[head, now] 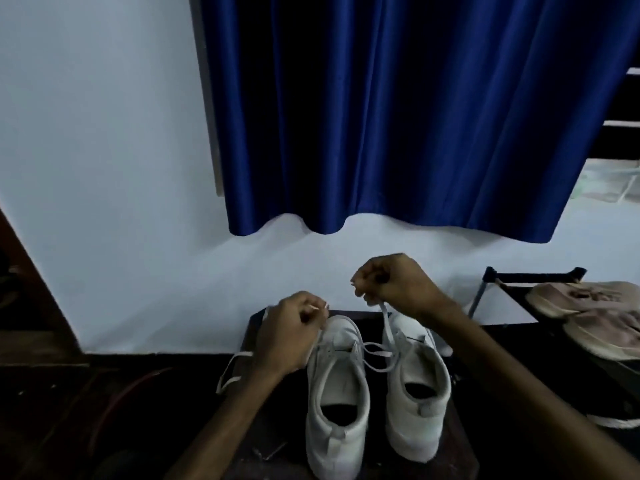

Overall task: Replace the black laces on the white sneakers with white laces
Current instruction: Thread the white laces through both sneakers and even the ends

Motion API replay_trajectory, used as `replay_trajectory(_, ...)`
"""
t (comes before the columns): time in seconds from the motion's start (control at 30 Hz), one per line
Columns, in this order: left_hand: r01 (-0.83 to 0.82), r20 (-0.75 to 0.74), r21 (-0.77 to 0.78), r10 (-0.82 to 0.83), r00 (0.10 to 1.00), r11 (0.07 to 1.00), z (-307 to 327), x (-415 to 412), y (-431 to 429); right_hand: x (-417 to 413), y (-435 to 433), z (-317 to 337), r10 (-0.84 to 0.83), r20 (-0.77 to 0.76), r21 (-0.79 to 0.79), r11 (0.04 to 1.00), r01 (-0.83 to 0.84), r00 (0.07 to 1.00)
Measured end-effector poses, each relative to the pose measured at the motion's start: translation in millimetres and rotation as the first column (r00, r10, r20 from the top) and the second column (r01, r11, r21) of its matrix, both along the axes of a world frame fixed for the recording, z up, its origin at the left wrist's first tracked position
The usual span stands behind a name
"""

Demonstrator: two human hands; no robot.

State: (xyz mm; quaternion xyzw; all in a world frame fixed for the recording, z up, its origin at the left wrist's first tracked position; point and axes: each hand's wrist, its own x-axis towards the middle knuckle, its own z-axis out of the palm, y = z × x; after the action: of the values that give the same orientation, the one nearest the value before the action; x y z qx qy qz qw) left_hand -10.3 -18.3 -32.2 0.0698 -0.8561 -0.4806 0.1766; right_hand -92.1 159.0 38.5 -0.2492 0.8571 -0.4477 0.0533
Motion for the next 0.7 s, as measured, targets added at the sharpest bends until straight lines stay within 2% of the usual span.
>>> replay_trajectory(0.1,0.011,0.004,0.019,-0.011,1.000,1.000,-31.8,-7.8,0.7,-14.1,5.3,-21.1,0.009,-0.066,0.066,0.998,-0.005,0.998)
replay_trajectory(0.17,0.045,0.010,0.129,-0.047,0.999,0.991,-48.7,-6.8,3.9,-26.3,21.7,-21.9,-0.099,-0.230,0.082,0.989,0.120,0.968)
replay_trajectory(0.2,0.061,0.012,0.185,-0.064,0.998,0.981,-57.5,-6.7,5.4,-32.8,34.4,-18.3,-0.201,-0.338,0.048,0.972,0.230,0.919)
replay_trajectory(0.27,0.087,0.005,0.251,-0.091,0.996,0.964,-66.1,-3.9,7.3,-46.3,68.3,-4.3,-0.413,-0.523,-0.092,0.897,0.433,0.745)
replay_trajectory(0.33,0.094,0.020,0.282,-0.104,0.994,0.955,-70.1,-4.9,6.1,-63.5,98.4,9.2,-0.558,-0.581,-0.198,0.803,0.562,0.593)
replay_trajectory(0.4,0.067,0.078,0.323,-0.097,0.992,0.944,-69.6,-4.8,4.5,-73.9,115.6,13.4,-0.579,-0.610,-0.158,0.758,0.633,0.541)
replay_trajectory(0.43,0.058,0.109,0.320,-0.098,0.989,0.946,-67.3,-3.7,4.1,-75.1,113.7,12.1,-0.579,-0.608,-0.164,0.761,0.628,0.543)
replay_trajectory(0.47,0.055,0.145,0.295,-0.102,0.984,0.954,-64.7,-2.3,5.0,-71.2,101.5,11.3,-0.551,-0.587,-0.177,0.802,0.570,0.593)
replay_trajectory(0.53,0.057,0.233,0.187,-0.101,0.967,0.981,-58.0,-1.8,8.5,-59.9,61.5,2.1,-0.420,-0.522,-0.194,0.906,0.377,0.742)
replay_trajectory(0.63,0.072,0.365,0.062,-0.090,0.927,0.995,-45.6,-2.1,12.0,-45.7,13.8,-27.2,-0.132,-0.343,0.008,0.990,0.143,0.930)
replay_trajectory(0.7,0.059,0.390,0.091,-0.090,0.916,0.994,-44.6,-2.7,10.6,-40.0,-2.0,-51.0,0.000,-0.242,0.164,0.986,0.041,0.970)
